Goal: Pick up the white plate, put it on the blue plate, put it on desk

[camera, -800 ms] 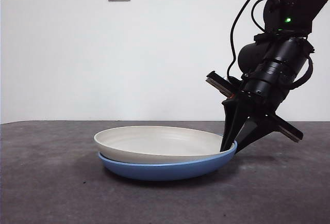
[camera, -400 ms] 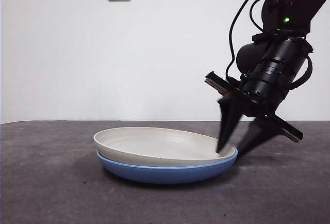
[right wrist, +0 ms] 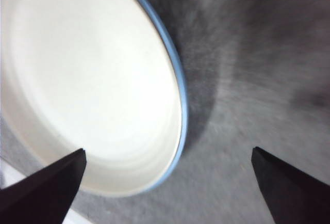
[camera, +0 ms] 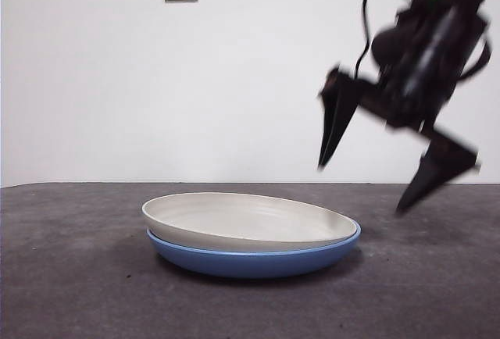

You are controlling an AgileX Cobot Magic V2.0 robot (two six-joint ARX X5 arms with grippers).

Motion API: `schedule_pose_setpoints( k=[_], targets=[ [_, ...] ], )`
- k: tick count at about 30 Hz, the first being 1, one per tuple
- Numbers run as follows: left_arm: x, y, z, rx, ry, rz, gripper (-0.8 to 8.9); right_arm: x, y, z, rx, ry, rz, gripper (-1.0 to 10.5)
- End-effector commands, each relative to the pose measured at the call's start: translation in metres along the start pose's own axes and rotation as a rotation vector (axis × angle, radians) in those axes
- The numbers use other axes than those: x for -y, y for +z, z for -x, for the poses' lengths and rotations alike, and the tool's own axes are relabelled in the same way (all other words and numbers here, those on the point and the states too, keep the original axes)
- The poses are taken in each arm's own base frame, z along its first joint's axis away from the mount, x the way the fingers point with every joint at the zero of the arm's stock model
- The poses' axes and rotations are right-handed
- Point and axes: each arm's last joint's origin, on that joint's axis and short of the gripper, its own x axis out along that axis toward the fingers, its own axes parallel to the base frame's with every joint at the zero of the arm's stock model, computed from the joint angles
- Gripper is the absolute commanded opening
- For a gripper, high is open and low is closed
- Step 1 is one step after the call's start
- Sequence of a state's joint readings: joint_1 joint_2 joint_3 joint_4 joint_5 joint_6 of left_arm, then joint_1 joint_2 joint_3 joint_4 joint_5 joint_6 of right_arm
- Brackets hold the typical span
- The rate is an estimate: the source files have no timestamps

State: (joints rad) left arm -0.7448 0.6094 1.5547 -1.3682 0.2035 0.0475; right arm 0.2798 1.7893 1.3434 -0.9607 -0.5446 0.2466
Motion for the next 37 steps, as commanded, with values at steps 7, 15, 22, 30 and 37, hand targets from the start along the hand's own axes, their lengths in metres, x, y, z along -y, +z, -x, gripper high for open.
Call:
schedule_pose_setpoints(
  k=[7, 15, 22, 30, 37],
  targets=[
    [0.0, 0.003, 0.002, 0.015, -0.002, -0.023, 6.58, -0.045, -0.067, 0.103, 0.254, -0.1, 0.195, 6.1],
    [0.0, 0.003, 0.002, 0.016, -0.002, -0.019, 6.58, -0.062, -0.164, 0.174, 0.489, -0.121, 0.357, 6.1],
    [0.0, 0.003, 0.002, 0.014, -0.003, 0.007, 6.58, -0.06, -0.242, 0.202, 0.632, -0.104, 0.464, 6.1],
    [0.0, 0.002, 0.002, 0.007, -0.003, 0.01, 6.57, -0.05, -0.307, 0.214, 0.776, -0.077, 0.528, 6.1],
    [0.0, 0.002, 0.002, 0.005, -0.003, 0.01, 6.44, -0.044, -0.334, 0.216, 0.841, -0.064, 0.558, 6.1]
  ],
)
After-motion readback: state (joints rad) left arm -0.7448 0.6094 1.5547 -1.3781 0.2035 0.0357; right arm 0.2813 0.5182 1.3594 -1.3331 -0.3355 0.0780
